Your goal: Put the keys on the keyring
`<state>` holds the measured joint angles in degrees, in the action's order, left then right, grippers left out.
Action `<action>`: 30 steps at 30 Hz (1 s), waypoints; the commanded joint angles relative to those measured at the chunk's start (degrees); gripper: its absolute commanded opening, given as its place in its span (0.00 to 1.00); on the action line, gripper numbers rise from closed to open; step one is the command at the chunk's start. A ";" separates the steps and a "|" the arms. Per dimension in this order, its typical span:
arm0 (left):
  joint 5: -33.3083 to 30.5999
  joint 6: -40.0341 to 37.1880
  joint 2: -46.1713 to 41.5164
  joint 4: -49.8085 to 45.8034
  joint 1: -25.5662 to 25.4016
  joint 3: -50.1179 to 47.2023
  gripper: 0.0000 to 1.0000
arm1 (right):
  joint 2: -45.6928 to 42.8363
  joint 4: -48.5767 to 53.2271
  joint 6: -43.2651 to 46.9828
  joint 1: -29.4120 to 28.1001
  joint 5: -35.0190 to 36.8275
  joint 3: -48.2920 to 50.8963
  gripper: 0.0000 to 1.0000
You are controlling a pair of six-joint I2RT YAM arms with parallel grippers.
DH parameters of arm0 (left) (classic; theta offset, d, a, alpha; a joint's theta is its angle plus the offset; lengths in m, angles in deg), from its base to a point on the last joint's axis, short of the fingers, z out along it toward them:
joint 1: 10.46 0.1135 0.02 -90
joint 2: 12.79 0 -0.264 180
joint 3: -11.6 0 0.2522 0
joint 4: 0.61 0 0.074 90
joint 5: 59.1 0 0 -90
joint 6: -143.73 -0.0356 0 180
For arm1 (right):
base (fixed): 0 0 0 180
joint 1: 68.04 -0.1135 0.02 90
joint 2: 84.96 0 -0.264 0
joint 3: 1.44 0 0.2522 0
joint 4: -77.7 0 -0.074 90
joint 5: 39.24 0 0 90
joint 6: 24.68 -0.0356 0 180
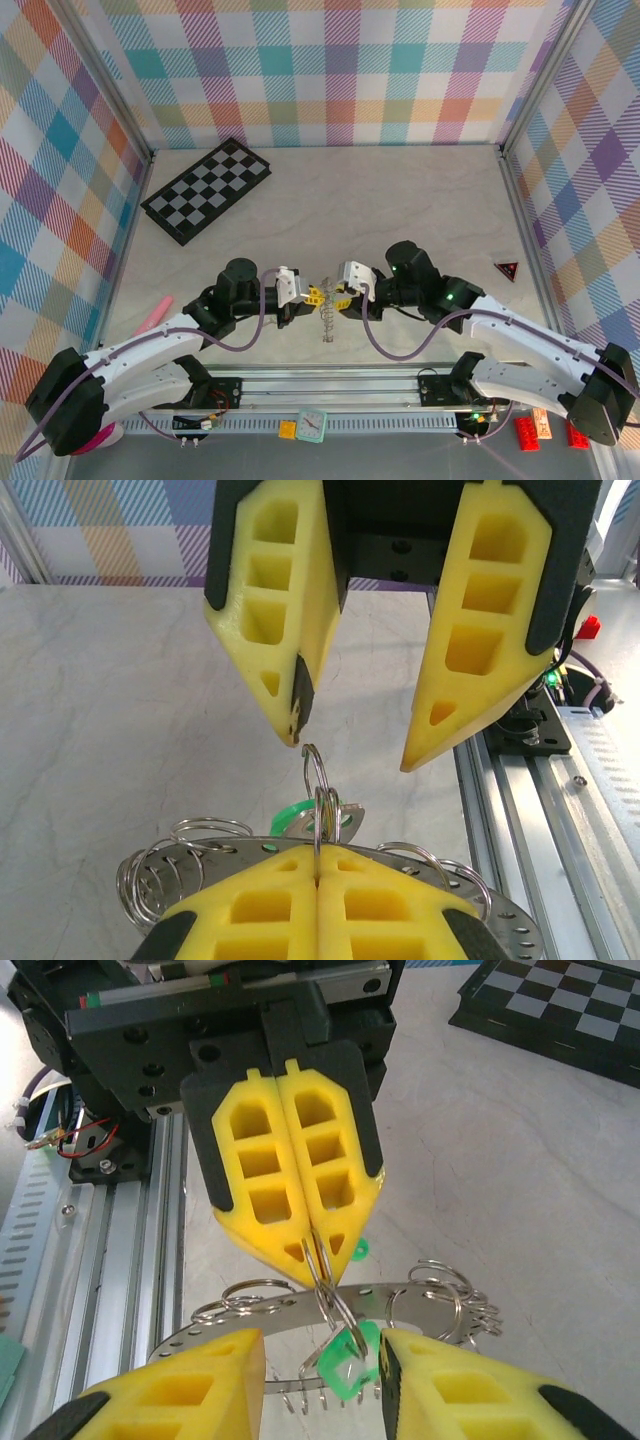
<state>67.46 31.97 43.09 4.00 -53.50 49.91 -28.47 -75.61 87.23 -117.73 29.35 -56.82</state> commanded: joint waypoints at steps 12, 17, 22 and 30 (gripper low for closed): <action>1.29 0.93 -4.25 1.35 -0.33 -0.90 0.00 | 1.61 0.74 2.93 -0.15 -3.89 -2.42 0.00; 2.70 1.96 -4.98 4.26 -0.32 -1.68 0.00 | 1.65 2.39 3.17 -0.14 0.59 -2.04 0.00; 1.49 3.30 -3.50 11.66 -0.35 -3.54 0.00 | 2.40 2.48 2.02 -0.14 0.25 -0.93 0.00; 2.43 4.22 0.02 15.32 -0.37 -3.35 0.00 | -0.13 -0.51 0.76 -0.14 -0.92 1.19 0.24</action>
<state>67.57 35.38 42.37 13.03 -53.50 45.78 -26.81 -75.32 88.28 -117.77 29.24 -56.84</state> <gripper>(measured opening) 0.045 0.171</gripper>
